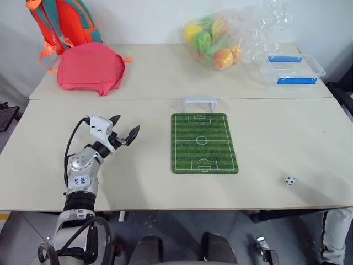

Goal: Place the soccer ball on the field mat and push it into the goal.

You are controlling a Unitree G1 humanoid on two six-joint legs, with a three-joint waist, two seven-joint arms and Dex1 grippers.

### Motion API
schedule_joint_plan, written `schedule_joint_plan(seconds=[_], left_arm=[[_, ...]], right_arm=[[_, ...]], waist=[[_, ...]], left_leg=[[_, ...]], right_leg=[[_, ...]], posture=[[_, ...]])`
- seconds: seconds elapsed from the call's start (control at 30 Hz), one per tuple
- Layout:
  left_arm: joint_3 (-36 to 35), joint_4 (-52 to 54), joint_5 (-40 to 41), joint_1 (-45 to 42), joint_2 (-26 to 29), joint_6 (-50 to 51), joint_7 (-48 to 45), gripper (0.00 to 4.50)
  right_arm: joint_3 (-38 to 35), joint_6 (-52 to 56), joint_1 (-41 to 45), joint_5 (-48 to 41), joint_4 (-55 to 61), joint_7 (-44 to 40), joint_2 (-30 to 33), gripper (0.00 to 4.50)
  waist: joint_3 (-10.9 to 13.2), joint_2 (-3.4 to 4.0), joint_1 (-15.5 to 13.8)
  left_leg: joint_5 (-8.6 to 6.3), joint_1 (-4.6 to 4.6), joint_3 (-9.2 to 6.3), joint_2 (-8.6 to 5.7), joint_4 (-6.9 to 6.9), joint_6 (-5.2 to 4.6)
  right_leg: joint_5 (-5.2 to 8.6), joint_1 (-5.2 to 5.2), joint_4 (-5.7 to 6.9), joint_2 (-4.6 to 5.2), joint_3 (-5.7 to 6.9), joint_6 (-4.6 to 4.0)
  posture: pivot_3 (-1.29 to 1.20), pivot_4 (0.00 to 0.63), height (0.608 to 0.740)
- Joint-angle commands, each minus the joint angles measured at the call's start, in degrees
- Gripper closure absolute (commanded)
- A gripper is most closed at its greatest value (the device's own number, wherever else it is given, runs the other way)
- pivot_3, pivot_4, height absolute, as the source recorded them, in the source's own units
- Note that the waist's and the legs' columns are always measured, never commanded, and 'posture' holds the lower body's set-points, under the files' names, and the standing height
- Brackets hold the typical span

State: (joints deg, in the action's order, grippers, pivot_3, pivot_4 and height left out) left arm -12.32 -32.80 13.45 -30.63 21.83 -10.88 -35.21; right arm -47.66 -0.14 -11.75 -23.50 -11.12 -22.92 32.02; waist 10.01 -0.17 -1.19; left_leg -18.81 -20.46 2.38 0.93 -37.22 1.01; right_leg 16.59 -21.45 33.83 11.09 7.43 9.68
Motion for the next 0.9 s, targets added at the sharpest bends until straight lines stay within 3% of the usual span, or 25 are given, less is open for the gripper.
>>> schedule_joint_plan(seconds=[0.03,0.3,0.47,0.67,0.9], left_arm=[[-0.11,0.11,0.74,-0.57,0.31,-1.03,-0.89,0.00],[-0.16,1.30,1.40,-1.09,0.74,2.85,-1.55,0.00],[3.64,5.77,1.17,-0.94,2.28,10.41,-5.63,0.00],[4.89,10.15,5.73,0.17,3.63,8.45,-18.69,0.00],[5.25,13.12,11.95,2.53,8.32,8.59,-37.12,0.00]], right_arm=[[-0.69,-1.16,-0.28,-0.87,2.47,0.41,0.09,0.04],[-1.14,0.77,-1.80,-1.72,7.03,0.48,0.25,0.04],[1.11,8.94,-4.42,-6.57,22.99,-3.07,3.08,0.04],[6.39,21.36,-10.25,-13.92,39.15,-10.85,8.86,0.04],[9.44,27.10,-17.14,-13.62,42.30,-21.95,15.53,0.04]], waist=[[0.00,0.00,0.00],[0.00,0.00,0.00],[0.00,0.00,-0.03],[0.02,-0.04,-0.14],[0.03,-0.07,-0.28]], left_leg=[[0.00,0.00,0.00,0.00,0.00,0.00],[0.00,0.00,0.00,0.00,-0.01,0.00],[0.00,0.00,-0.01,0.00,-0.02,0.00],[0.00,-0.02,-0.04,0.03,-0.07,0.00],[-0.11,-0.15,-0.04,0.02,-0.26,-0.09]], right_leg=[[0.00,0.00,0.00,0.00,0.00,0.00],[0.00,0.00,0.01,0.00,0.00,0.00],[0.00,0.00,0.03,0.00,-0.01,0.00],[-0.01,-0.01,0.04,-0.04,0.01,0.00],[-0.02,0.00,0.00,-0.04,0.00,0.02]], posture=[[0.00,0.150,0.740],[0.00,0.150,0.740],[0.00,0.150,0.740],[0.00,0.150,0.740],[0.00,0.150,0.740]])
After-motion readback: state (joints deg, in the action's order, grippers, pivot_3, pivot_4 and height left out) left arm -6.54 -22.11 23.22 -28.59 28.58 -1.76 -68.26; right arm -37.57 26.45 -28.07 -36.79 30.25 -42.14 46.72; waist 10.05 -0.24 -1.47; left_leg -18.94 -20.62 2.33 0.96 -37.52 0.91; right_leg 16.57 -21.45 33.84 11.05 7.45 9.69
